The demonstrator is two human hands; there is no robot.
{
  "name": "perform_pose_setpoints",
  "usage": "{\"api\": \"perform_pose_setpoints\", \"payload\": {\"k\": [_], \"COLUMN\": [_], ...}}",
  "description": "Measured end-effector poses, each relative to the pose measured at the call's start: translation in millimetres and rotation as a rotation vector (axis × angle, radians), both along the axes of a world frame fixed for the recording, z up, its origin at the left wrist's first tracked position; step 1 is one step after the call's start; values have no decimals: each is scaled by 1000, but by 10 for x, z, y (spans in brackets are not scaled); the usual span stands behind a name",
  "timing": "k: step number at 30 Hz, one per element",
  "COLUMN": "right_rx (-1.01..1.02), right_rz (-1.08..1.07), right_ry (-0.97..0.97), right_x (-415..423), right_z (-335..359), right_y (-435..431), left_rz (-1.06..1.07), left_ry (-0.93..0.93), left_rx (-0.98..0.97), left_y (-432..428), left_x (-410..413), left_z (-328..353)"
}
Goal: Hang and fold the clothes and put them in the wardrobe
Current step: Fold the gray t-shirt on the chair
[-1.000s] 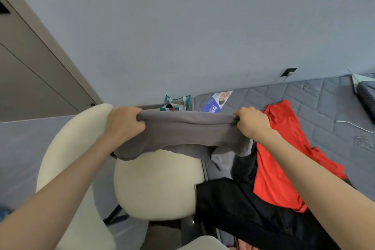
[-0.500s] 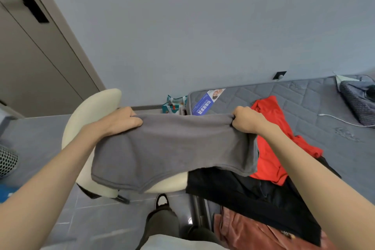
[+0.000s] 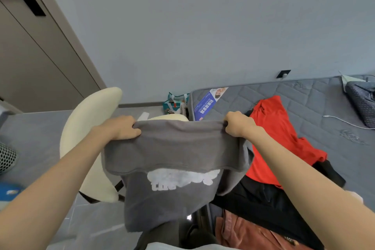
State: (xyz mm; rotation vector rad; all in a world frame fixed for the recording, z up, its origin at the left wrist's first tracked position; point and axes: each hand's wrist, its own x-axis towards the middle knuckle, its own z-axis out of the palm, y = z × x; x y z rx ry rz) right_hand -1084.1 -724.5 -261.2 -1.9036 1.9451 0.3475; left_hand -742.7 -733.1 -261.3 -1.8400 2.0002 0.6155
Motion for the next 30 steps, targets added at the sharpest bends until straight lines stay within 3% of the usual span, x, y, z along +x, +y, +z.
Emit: {"api": "perform_pose_setpoints", "payload": {"k": [9,19,25,30], "right_rx": [-192,-214,-184,-43], "right_rz": [132,45,25,134], "right_ry": [76,121,88,117], "right_x": [344,640,676,620], "right_z": [-629,-1350,-1824,-2299], "right_y": [-892,-2007,-2139,-1793], "left_rz": [-83,-75,-78,-167], "left_ry": [-86,-104,-11,14], "left_rx": [-143,-325,-416,-358], "left_y": [-860,-1964,-1973,-1646], "left_x": [297,431,515,554], "left_z": [-767,-1535,-2025,-2520]}}
